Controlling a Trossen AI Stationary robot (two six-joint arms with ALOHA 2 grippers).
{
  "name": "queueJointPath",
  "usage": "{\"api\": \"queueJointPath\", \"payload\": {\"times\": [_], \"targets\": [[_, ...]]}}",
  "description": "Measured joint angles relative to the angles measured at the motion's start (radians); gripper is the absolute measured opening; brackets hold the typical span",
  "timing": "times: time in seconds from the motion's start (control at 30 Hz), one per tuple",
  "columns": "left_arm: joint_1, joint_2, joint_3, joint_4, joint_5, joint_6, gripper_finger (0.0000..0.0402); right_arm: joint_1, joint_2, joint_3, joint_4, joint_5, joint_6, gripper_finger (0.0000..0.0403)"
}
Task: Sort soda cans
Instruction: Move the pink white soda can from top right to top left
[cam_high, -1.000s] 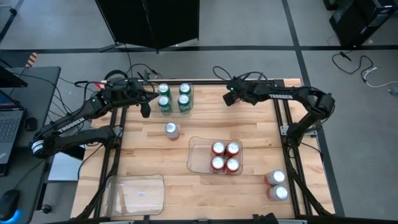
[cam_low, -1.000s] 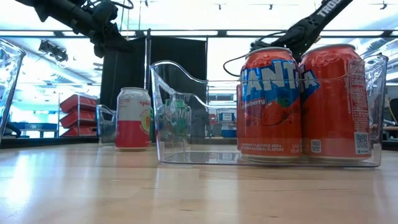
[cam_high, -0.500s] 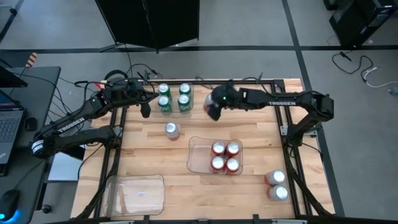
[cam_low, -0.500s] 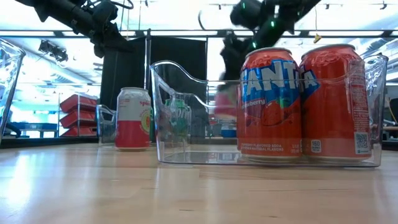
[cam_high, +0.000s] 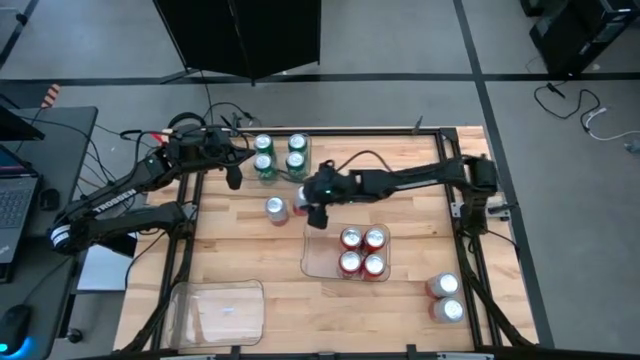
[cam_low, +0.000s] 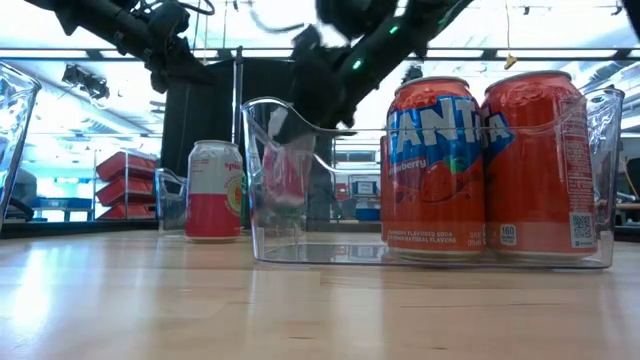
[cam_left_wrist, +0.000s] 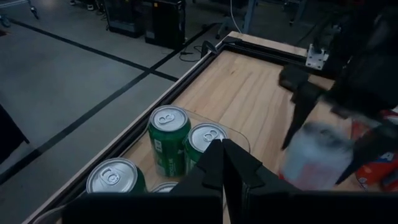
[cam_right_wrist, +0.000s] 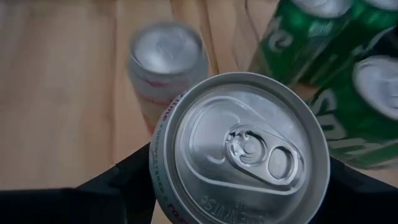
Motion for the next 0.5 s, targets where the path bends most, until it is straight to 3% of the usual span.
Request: {"api": "queueJointPath", "payload": {"times": [0.23,0.5], "targets": [[0.0,0.0,0.0,-0.028,0.0,0.0,0.0,-0.025,0.167,0.134,-0.057,-0.037,-0.028,0.0283],[0.0,0.0,0.0,-0.052,0.0,0.002,0.0,-0.018,0.268,0.236,-0.04,-0.101,-0.042,0.0283]]}}
